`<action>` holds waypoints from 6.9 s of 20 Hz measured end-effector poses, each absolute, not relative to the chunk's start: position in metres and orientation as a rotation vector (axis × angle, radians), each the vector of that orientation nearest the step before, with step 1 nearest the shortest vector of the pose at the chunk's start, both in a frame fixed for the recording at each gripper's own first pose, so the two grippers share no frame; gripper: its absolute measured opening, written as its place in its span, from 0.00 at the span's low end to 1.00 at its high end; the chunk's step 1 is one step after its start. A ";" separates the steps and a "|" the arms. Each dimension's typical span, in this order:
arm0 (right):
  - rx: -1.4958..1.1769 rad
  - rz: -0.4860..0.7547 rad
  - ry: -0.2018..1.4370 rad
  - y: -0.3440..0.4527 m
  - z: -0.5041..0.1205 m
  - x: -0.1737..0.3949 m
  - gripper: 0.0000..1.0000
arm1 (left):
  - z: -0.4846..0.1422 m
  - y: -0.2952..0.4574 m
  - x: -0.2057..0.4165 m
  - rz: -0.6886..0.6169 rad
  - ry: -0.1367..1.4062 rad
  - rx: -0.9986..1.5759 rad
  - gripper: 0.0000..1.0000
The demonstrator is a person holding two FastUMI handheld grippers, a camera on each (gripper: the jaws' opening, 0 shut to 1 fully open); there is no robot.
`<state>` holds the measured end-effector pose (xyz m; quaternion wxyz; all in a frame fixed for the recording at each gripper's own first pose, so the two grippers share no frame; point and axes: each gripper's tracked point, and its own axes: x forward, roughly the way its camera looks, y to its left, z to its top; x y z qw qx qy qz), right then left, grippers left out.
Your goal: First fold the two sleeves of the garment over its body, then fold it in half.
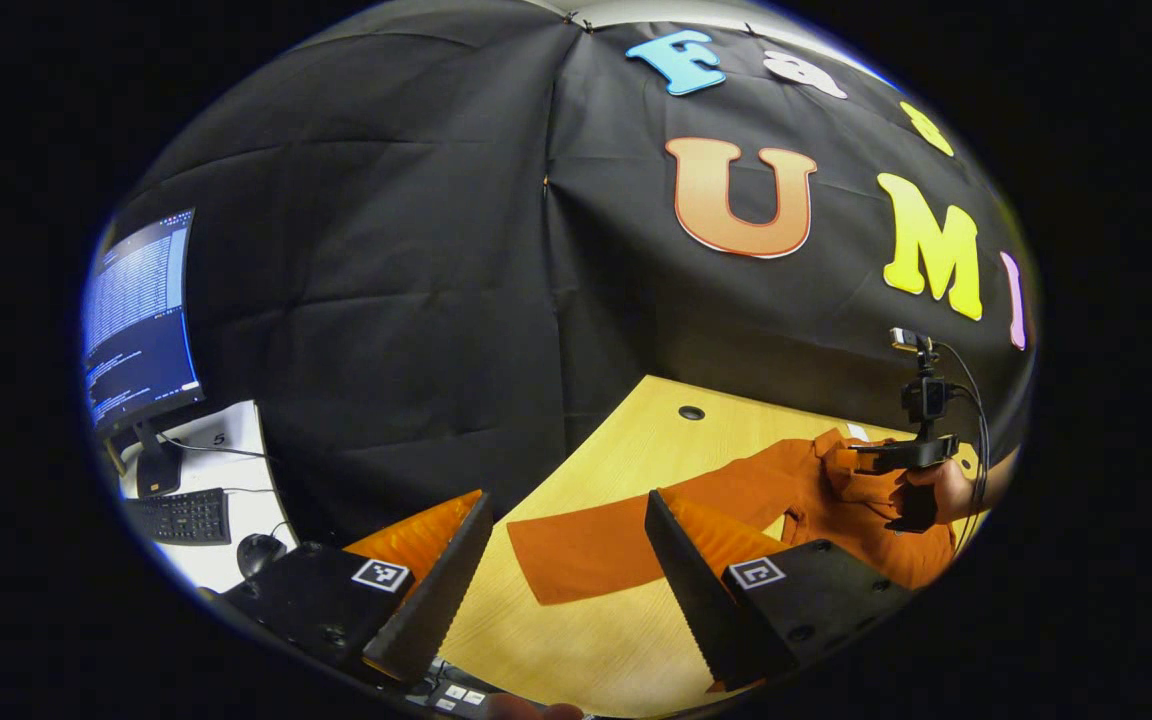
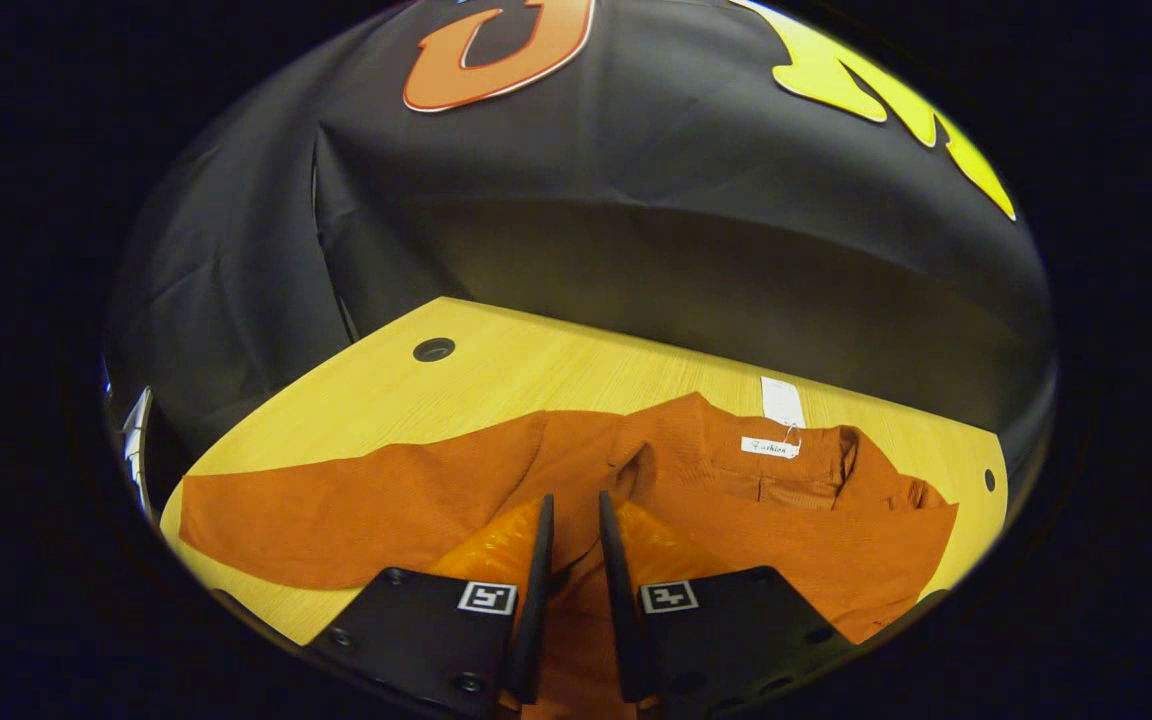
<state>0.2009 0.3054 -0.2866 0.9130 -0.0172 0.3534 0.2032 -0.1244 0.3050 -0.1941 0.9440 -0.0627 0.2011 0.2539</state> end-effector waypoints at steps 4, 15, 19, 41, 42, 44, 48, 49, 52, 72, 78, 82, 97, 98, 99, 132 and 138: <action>-0.016 0.439 0.721 0.302 -0.271 0.193 0.77 | -0.202 0.305 -0.114 0.514 0.400 -0.163 0.99; -0.010 0.500 0.599 0.235 -0.152 0.122 0.87 | -0.316 0.334 -0.107 0.593 0.538 -0.204 1.00; 0.021 0.435 0.604 0.189 -0.132 0.094 0.87 | -0.353 0.341 -0.099 0.621 0.602 -0.249 1.00; 0.081 0.241 0.572 0.058 -0.096 0.028 0.88 | -0.319 0.340 -0.037 0.570 0.488 -0.572 0.03; 0.089 0.240 0.574 0.056 -0.098 0.026 0.88 | -0.305 0.336 -0.025 0.540 0.473 -0.559 0.03; 0.106 0.234 0.571 0.050 -0.099 0.022 0.88 | -0.274 0.323 -0.006 0.478 0.434 -0.539 0.03; 0.157 0.208 0.551 0.030 -0.094 0.019 0.88 | -0.208 0.295 0.046 0.374 0.363 -0.521 0.03; 0.169 0.200 0.545 0.024 -0.093 0.019 0.88 | -0.193 0.286 0.063 0.345 0.347 -0.515 0.03; 0.213 0.171 0.534 0.003 -0.090 0.010 0.88 | -0.147 0.255 0.108 0.266 0.303 -0.483 0.03; 0.178 -0.215 0.493 -0.188 -0.076 -0.101 0.96 | -0.136 -0.085 0.261 -0.230 0.416 -0.303 0.03; 0.163 -0.330 0.547 -0.228 -0.083 -0.136 0.96 | -0.229 -0.171 0.271 -0.267 0.588 -0.261 0.03; 0.188 -0.379 0.596 -0.244 -0.092 -0.151 0.96 | -0.291 -0.206 0.261 -0.255 0.709 -0.207 0.03; 0.206 -0.372 0.608 -0.244 -0.094 -0.159 0.94 | -0.345 -0.291 0.224 -0.265 0.799 0.023 0.60; 0.206 -0.362 0.600 -0.242 -0.092 -0.157 0.96 | -0.337 -0.293 0.224 -0.273 0.780 0.025 0.94; 0.203 -0.347 0.590 -0.240 -0.090 -0.153 0.96 | -0.328 -0.296 0.221 -0.280 0.760 0.022 0.82; 0.115 0.193 0.384 -0.022 -0.029 0.009 0.96 | -0.091 0.020 0.004 -0.037 0.292 -0.008 0.94; 0.092 0.173 0.615 -0.060 -0.103 -0.033 0.96 | -0.208 0.036 -0.063 -0.159 0.680 -0.125 0.95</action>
